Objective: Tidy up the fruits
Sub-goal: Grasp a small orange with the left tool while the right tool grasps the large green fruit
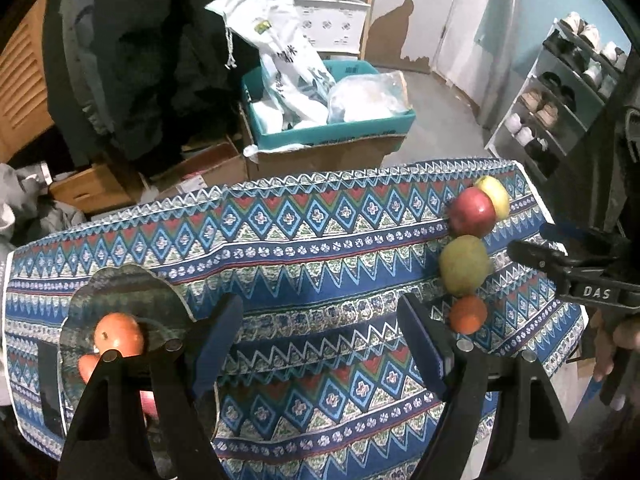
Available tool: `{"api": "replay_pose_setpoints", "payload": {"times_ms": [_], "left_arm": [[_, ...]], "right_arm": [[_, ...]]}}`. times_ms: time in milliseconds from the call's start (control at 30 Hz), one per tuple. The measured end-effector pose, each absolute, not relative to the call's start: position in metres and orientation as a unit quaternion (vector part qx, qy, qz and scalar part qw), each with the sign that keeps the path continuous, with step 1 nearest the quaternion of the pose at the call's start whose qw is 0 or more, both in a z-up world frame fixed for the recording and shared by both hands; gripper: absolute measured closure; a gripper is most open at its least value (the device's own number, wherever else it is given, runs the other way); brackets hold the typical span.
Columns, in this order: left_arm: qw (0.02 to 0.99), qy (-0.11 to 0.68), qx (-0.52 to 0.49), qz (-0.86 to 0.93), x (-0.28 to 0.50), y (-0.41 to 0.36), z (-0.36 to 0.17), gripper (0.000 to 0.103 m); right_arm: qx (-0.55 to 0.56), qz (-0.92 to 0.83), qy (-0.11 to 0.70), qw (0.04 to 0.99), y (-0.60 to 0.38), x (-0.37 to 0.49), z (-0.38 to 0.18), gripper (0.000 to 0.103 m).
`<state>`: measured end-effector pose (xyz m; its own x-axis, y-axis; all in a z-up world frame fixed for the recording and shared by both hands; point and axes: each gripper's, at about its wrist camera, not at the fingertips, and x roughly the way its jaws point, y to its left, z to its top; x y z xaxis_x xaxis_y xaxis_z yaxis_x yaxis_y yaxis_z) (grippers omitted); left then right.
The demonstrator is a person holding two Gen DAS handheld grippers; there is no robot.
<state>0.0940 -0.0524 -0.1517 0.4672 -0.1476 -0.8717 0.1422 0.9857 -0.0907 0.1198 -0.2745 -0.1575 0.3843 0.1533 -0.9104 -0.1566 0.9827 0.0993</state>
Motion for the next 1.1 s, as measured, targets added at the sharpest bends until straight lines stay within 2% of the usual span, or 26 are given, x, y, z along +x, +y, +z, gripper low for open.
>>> {"api": "replay_pose_setpoints", "payload": {"times_ms": [467, 867, 933, 1100], "left_arm": [[0.833, 0.546, 0.004, -0.089, 0.128, -0.064, -0.204, 0.022], [0.813, 0.574, -0.005, -0.098, 0.145, -0.076, -0.235, 0.022], [0.812, 0.575, -0.008, -0.101, 0.146, -0.078, -0.236, 0.022], [0.811, 0.575, -0.010, -0.111, 0.146, -0.088, -0.233, 0.022]], "right_arm": [[0.009, 0.077, 0.612, 0.787, -0.279, 0.151, -0.240, 0.017], [0.011, 0.089, 0.628, 0.773, -0.278, 0.157, -0.267, 0.018], [0.024, 0.097, 0.630, 0.770, -0.279, 0.157, -0.271, 0.025], [0.020, 0.091, 0.616, 0.782, -0.282, 0.153, -0.261, 0.026]]}}
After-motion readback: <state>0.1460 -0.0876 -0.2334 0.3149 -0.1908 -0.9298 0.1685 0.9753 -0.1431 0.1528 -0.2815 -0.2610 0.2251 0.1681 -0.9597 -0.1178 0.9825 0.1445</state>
